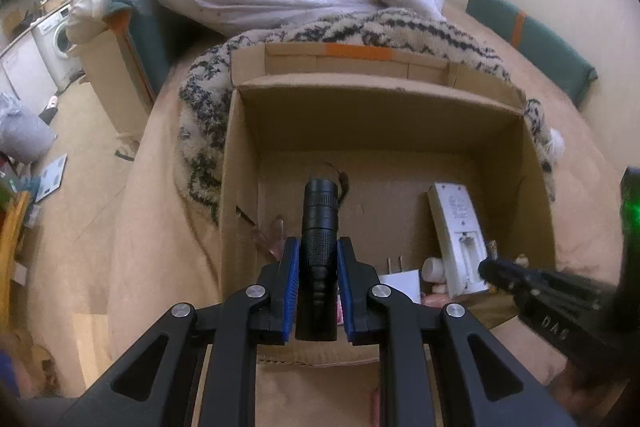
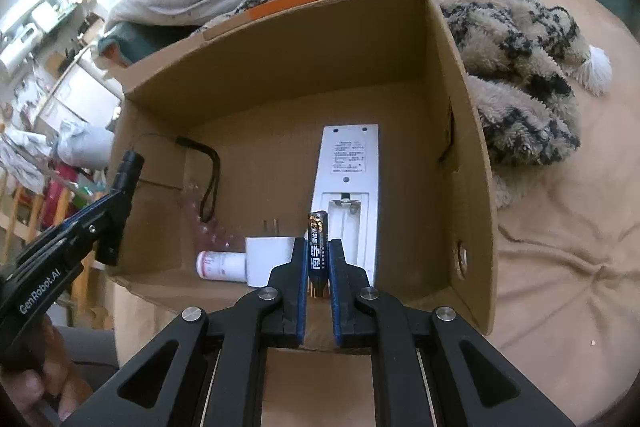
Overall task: Organize rigid objects
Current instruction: 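Carry flashlight and battery over the box and open both tools inside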
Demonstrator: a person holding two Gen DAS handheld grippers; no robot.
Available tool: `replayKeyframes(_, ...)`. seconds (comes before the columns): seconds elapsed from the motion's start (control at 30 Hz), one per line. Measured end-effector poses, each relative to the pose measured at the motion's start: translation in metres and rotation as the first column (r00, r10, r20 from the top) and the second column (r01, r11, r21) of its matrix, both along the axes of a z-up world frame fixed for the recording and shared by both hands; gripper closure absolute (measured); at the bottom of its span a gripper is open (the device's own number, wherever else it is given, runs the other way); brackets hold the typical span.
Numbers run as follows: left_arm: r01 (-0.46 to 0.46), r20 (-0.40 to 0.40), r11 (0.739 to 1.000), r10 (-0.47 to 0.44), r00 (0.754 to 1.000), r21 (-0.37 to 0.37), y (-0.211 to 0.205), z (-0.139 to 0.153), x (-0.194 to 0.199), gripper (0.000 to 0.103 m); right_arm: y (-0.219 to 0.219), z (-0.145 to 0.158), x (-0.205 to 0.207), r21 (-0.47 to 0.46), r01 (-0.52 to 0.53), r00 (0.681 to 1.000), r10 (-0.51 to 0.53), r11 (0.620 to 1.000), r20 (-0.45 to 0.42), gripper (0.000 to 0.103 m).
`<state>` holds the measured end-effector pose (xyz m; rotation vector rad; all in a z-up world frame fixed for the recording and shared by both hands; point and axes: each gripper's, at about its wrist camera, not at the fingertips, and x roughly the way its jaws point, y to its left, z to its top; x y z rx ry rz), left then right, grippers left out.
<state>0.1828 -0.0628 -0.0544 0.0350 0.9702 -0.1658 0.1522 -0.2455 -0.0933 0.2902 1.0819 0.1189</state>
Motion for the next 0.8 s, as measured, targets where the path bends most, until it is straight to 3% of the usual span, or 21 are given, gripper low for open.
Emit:
replayKeyframes(0.13,-0.016,-0.004,1.0,0.016,1.0,0.02,0.002,-0.004,0.001,0.087,-0.003,-0.001,0.001,-0.114,0.044,0.999,-0.044,0.993,0.001,0.092)
replayKeyframes(0.53,-0.039,0.0,0.999,0.039,0.999,0.016,0.006,-0.003,-0.002,0.087,-0.012,0.004,-0.002,-0.144,0.085,0.996,-0.084,0.986,0.018,0.091)
replayKeyframes(0.63,-0.036,-0.005,0.999,0.036,0.999,0.025,0.005,-0.003,-0.002,0.082,-0.014,0.006,0.0,-0.071,0.091,0.996,-0.09,0.993,0.018,0.073)
replayKeyframes(0.7,-0.039,-0.016,0.999,0.04,0.999,0.027,0.006,-0.004,-0.003,0.07,-0.019,0.008,-0.001,0.007,0.098,0.995,-0.098,0.995,0.029,0.031)
replayKeyframes(0.73,-0.042,-0.018,0.999,0.043,0.999,0.026,0.006,-0.004,-0.003,0.057,-0.02,0.01,-0.002,0.042,0.103,0.994,-0.104,0.994,0.038,0.027)
replayKeyframes(0.8,-0.053,-0.019,0.999,0.053,0.998,0.013,0.008,-0.002,-0.004,0.042,-0.024,0.011,-0.002,0.118,0.101,0.993,-0.107,0.988,0.043,0.027)
